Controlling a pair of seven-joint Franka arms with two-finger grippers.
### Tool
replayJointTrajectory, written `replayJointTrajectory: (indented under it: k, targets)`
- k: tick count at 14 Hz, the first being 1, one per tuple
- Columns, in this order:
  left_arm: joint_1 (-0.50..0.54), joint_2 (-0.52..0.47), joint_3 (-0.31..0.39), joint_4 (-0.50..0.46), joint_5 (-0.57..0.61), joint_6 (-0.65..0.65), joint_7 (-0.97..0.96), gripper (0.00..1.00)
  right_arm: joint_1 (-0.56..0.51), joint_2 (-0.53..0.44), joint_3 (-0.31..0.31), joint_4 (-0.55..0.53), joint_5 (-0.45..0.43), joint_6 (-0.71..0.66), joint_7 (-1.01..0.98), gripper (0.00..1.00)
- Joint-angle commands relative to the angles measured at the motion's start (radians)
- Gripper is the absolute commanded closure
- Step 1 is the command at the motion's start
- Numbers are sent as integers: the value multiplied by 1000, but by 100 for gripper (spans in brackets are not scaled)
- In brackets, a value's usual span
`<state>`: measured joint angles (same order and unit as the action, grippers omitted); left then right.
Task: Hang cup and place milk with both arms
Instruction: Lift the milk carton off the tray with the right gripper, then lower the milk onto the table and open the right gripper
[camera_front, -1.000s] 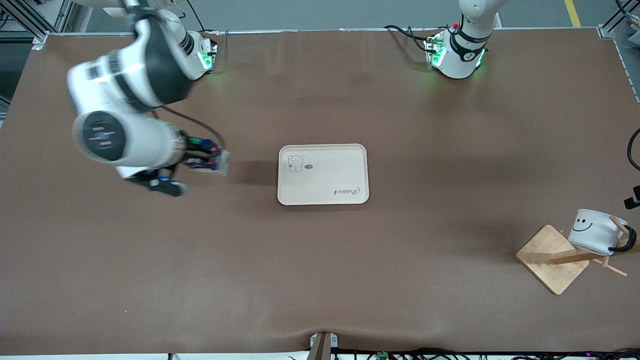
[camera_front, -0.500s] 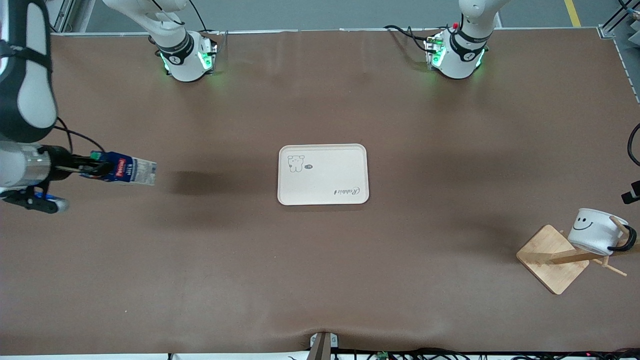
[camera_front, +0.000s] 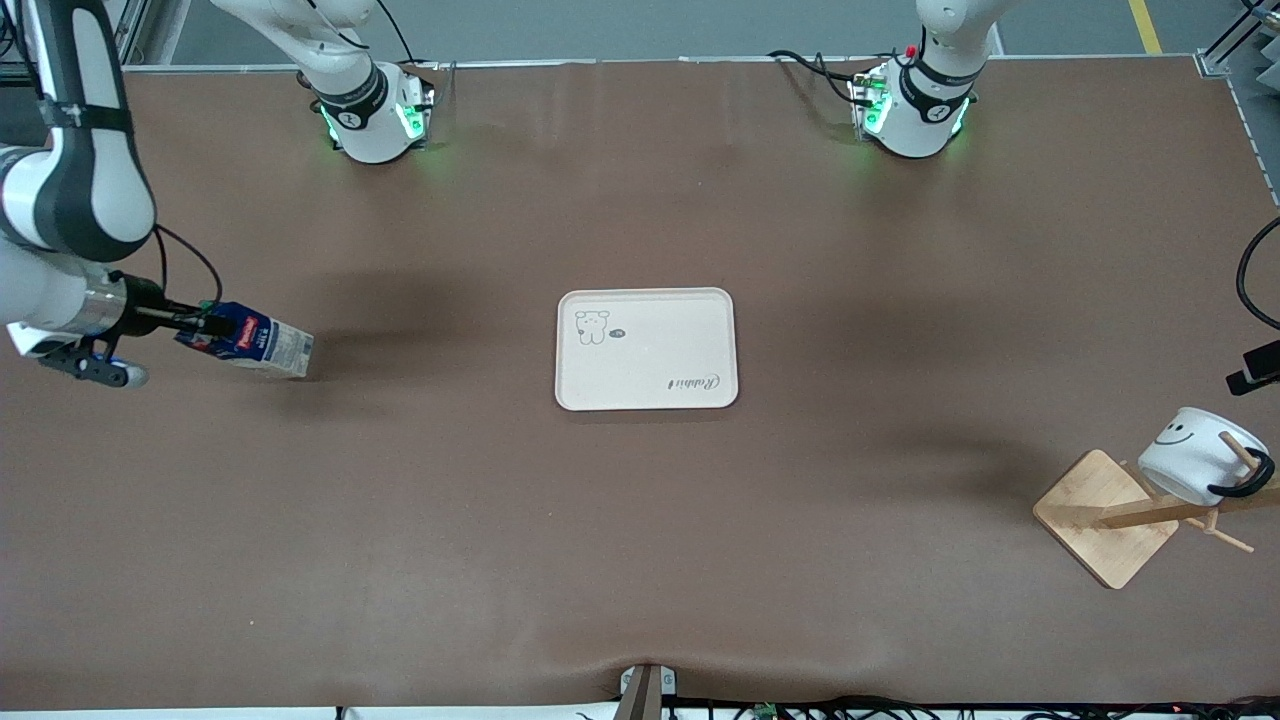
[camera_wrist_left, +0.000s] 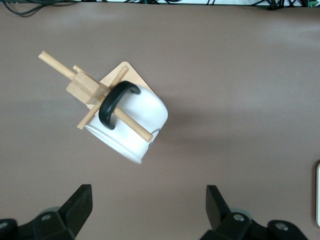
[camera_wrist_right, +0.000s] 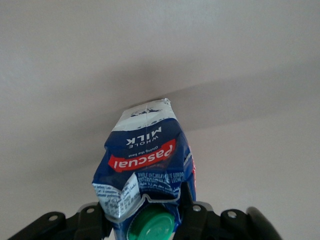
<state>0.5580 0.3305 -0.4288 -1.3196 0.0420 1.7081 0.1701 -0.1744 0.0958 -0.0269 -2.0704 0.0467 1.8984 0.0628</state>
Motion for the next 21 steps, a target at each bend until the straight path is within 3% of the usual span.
replayJointTrajectory:
  k: [1, 5, 6, 7, 9, 12, 18, 21]
  targets:
    - [5, -65, -24, -65, 19, -5, -59, 0, -45, -54, 21, -85, -14, 54, -32, 100]
    - [5, -116, -37, -119, 19, -4, -81, 0, -59, -64, 21, -163, -14, 119, -32, 100]
    - [5, -125, -39, -128, 19, -4, -90, 0, -59, -62, 21, -165, -14, 113, -34, 93]
    - [5, -139, -41, -138, 19, -4, -109, 0, -57, -61, 22, -168, -13, 108, -34, 69]
    - [5, -154, -56, -156, 18, -4, -132, 0, -56, -58, 22, -166, -13, 107, -44, 37]
    - [5, -168, -73, -164, 19, -4, -182, 0, -56, -57, 24, -163, -13, 106, -60, 8]
    - [2, -153, -96, -145, 22, 2, -208, 0, -56, -57, 24, -158, -13, 105, -60, 0]
    - [0, -140, -97, -139, 24, 2, -202, 0, -57, -56, 24, -102, -13, 53, -58, 0]
